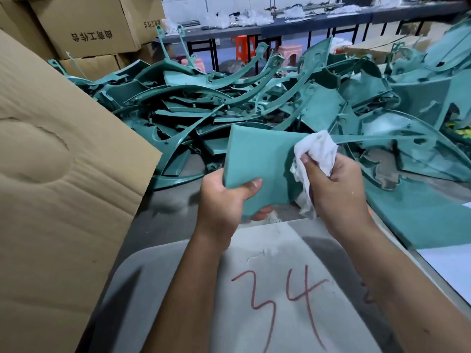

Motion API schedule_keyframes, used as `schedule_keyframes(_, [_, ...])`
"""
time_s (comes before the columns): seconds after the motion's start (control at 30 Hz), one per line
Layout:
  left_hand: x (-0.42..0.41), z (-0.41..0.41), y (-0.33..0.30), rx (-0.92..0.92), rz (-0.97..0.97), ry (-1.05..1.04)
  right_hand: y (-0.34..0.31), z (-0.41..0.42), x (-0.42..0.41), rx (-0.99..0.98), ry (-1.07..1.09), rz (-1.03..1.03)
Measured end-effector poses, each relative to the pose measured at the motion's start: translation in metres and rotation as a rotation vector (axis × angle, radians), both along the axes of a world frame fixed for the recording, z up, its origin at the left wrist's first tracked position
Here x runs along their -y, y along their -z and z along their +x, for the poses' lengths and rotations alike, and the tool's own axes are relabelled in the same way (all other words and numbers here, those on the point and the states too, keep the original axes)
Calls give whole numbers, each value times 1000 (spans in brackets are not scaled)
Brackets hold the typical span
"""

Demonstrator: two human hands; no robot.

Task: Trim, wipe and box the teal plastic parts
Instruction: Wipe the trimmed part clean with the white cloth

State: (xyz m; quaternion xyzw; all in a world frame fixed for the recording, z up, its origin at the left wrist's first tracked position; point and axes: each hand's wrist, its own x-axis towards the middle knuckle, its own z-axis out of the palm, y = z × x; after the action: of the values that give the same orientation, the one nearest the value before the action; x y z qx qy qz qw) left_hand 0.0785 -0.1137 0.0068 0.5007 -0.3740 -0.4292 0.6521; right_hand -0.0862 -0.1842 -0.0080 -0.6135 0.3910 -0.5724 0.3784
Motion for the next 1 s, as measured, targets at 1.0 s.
schedule_keyframes(1.0, [4,5,-7,-112,-41,-172,-10,-6,-1,546,211,249])
